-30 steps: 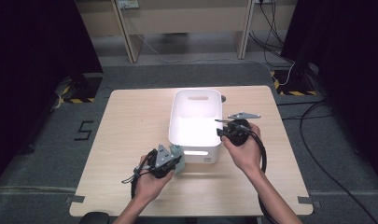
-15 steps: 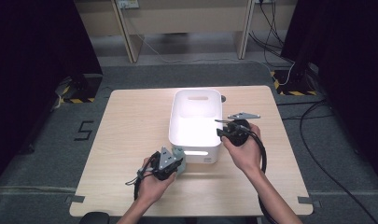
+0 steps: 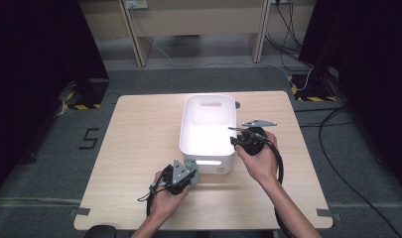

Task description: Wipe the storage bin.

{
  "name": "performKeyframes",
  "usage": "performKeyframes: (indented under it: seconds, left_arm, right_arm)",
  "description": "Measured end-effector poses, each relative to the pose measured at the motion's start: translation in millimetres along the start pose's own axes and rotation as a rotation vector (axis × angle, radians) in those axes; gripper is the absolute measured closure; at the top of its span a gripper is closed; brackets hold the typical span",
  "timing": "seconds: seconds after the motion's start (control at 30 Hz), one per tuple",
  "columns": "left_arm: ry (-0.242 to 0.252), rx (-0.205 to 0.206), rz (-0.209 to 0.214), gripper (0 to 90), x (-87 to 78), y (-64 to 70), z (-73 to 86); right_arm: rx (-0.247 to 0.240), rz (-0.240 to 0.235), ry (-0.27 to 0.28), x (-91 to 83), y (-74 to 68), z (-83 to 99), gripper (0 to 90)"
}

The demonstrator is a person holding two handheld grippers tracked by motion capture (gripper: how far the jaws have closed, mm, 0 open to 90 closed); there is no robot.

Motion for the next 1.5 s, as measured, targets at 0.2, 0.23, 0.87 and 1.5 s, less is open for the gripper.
performKeyframes:
  seconds: [0.2, 0.23, 0.87, 1.5]
  left_arm:
    - [0.006, -0.006, -0.005, 81.0, 0.5, 0.7, 0.3]
    - [0.007, -0.005, -0.005, 81.0, 0.4, 1.2, 0.0]
    - [0.012, -0.006, 0.010, 81.1, 7.7, 20.4, -8.6]
    - [0.041, -0.047, 0.020, 81.1, -0.2, 20.6, -23.1]
  right_arm:
    - [0.000, 0.001, 0.000, 0.0, -0.2, 0.1, 71.5]
    - [0.002, 0.001, 0.000, 0.1, -0.3, 0.2, 71.5]
    - [0.007, -0.002, 0.002, 0.1, 0.3, 0.0, 71.2]
    - [0.010, -0.001, 0.004, 1.0, -0.6, 0.1, 70.8]
Point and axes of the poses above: each handheld gripper's, and its own axes: x roughly forward along the jaws, z roughly out of its underside, y roughly to its right, the point moved 9 cm from there along x, roughly forward along the jaws, and after that the axes turned 11 degrees about -z, right-handed, at the moved point
